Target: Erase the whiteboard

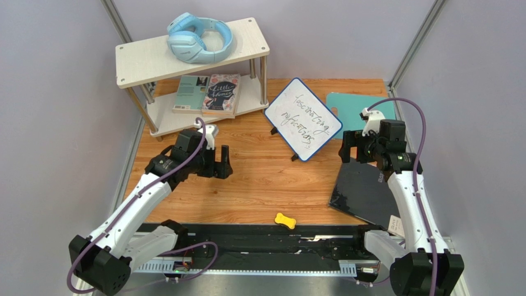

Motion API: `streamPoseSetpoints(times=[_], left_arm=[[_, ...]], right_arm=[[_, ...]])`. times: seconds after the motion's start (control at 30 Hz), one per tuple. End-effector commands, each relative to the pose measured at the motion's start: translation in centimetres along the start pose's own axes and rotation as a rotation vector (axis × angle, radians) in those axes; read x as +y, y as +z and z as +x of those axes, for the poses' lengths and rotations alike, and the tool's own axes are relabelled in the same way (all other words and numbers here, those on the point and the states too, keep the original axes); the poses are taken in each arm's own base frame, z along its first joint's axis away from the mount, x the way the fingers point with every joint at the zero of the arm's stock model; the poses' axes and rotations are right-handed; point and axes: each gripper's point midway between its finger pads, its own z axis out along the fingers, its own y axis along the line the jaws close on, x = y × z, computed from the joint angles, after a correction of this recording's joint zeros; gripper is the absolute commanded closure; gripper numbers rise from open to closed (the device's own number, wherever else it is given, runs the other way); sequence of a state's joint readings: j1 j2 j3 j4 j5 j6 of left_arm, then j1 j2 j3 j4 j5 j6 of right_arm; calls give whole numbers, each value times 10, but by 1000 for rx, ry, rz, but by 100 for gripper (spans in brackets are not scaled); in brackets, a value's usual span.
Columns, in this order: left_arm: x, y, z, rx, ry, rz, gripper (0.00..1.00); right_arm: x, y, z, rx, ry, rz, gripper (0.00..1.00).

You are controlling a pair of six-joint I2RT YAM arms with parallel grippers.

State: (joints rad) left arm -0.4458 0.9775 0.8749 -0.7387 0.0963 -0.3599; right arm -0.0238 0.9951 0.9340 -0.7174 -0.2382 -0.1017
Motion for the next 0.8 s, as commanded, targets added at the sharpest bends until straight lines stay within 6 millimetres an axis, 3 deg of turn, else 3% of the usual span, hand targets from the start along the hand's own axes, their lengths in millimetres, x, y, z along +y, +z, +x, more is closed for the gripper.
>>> streamPoseSetpoints(times=[0.0,0.07,0.1,0.13,0.17,0.2,0.23,0.3,0.33,0.4,0.43,0.47,0.63,0.77], left_arm=[[-80,-13,-21,-84,192,391,1],[-97,-10,-23,-73,317,402,1],[-117,-11,-13,-47,397,444,1],[-118,2,-5,5,468,417,1],[-130,1,-10,2,525,427,3],[-149,0,4,35,611,468,5],[-152,15,17,106,678,459,7],[-173,20,27,138,796,501,12],[-182,31,48,198,885,505,12],[-195,36,60,235,958,522,13],[-203,42,83,303,1020,547,14],[-210,42,89,321,1048,566,14],[-219,64,137,460,1167,548,15],[-225,78,147,449,1185,497,16]], right_arm=[[2,-4,-8,-47,-26,-13,0],[3,-2,-7,-40,-25,-19,0],[3,-2,-8,-40,-25,-21,0],[3,-2,-9,-38,-26,-20,0],[3,0,-9,-33,-23,-23,0],[2,1,-8,-28,-23,-22,0],[3,0,-10,-28,-22,-25,0],[2,3,-9,-16,-22,-26,0],[3,3,-9,-15,-24,-29,0],[2,4,-7,-5,-29,-30,0],[2,4,-7,-4,-32,-31,0],[3,5,-5,3,-32,-35,0],[3,8,-2,19,-33,-41,0],[2,9,1,28,-30,-41,0]])
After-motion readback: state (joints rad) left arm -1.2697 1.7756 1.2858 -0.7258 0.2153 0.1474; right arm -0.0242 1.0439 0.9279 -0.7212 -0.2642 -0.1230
